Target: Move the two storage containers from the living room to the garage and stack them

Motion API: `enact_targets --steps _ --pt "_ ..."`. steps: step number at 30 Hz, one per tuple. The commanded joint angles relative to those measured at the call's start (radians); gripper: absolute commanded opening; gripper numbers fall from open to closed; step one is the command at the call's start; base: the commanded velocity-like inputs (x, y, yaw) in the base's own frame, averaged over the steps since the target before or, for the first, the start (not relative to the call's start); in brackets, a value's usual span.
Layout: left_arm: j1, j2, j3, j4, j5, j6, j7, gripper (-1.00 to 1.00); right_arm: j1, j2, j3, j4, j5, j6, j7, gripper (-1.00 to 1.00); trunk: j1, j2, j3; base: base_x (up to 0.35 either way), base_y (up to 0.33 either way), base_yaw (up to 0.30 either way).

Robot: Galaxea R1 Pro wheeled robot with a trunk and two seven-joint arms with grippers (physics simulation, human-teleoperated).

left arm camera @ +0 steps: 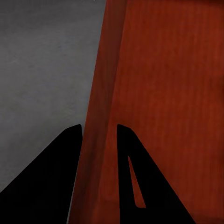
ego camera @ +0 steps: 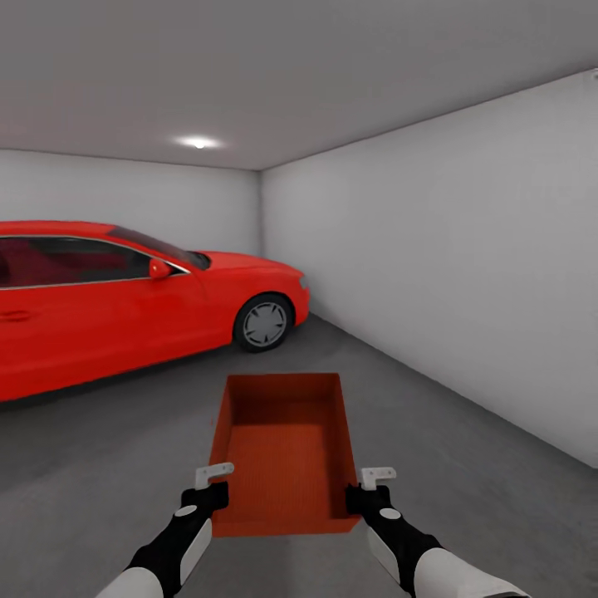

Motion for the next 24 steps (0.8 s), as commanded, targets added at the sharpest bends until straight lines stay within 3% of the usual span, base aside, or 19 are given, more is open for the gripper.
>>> enact_targets --steps 1,24 --pt "0.000 0.015 0.015 -0.005 -0.009 -0.009 0.009 -1.00 0.000 -0.011 -0.009 0.004 -0.010 -0.004 -0.008 -1.00 0.001 -0.001 0.000 0.320 0.078 -0.242" --pt "-0.001 0.015 0.015 -0.005 -0.009 -0.010 0.009 -1.00 0.000 -0.012 -0.009 0.003 -0.010 -0.005 -0.008 -1.00 0.001 -0.001 0.000 0.320 0.031 -0.242"
